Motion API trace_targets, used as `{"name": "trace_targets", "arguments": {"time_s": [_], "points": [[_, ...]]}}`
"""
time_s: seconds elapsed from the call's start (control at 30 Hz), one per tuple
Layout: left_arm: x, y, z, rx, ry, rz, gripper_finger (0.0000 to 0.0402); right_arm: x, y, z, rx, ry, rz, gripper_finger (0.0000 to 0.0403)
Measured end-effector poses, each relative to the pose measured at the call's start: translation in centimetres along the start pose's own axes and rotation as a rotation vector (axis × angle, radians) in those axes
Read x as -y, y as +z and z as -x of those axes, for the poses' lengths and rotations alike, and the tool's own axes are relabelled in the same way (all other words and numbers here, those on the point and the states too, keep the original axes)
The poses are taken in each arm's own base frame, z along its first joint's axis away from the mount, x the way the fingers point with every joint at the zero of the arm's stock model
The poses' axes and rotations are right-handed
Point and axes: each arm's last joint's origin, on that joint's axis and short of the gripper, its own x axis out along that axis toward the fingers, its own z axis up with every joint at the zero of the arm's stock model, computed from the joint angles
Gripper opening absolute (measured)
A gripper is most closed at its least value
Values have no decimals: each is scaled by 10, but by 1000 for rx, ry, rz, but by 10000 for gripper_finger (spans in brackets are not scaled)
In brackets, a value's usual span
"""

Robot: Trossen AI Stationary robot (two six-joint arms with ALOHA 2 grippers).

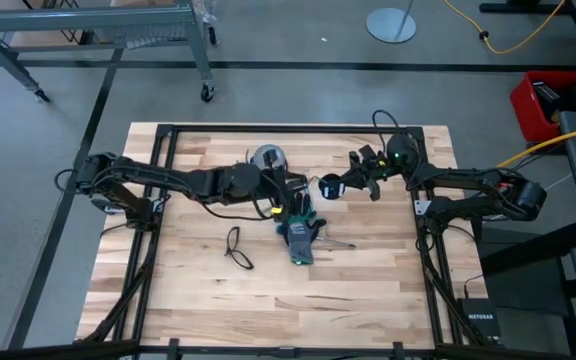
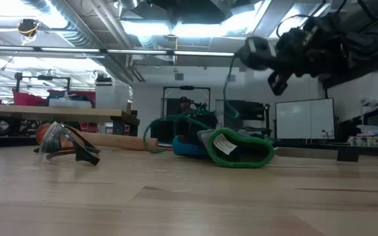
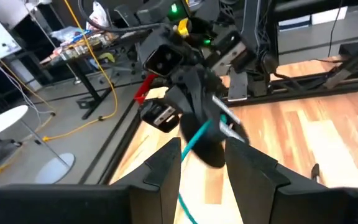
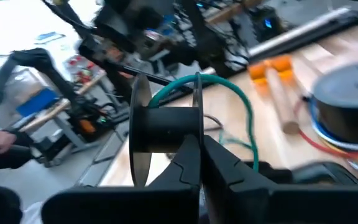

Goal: Coil cords
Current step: Coil the green wire on the black spool

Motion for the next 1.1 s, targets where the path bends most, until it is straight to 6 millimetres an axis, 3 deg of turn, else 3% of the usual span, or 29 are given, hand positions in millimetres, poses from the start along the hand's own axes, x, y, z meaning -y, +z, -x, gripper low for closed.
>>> {"name": "trace_targets", "arguments": {"time_s": [0.3, 0.53, 0.77, 1.1], "points": [[6, -8, -4, -22, -97, -117, 117, -4, 4, 0, 8, 64, -6, 1], [9, -28, -27, -65, -85, -148, 117, -4, 4, 0, 3, 75, -6, 1], [1, -38, -49, 4, -14, -157, 117, -5, 4, 0, -12, 108, -5, 1], [2, -41, -52, 29, -100, -154, 115, -5, 4, 0, -14, 111, -2, 1]]}}
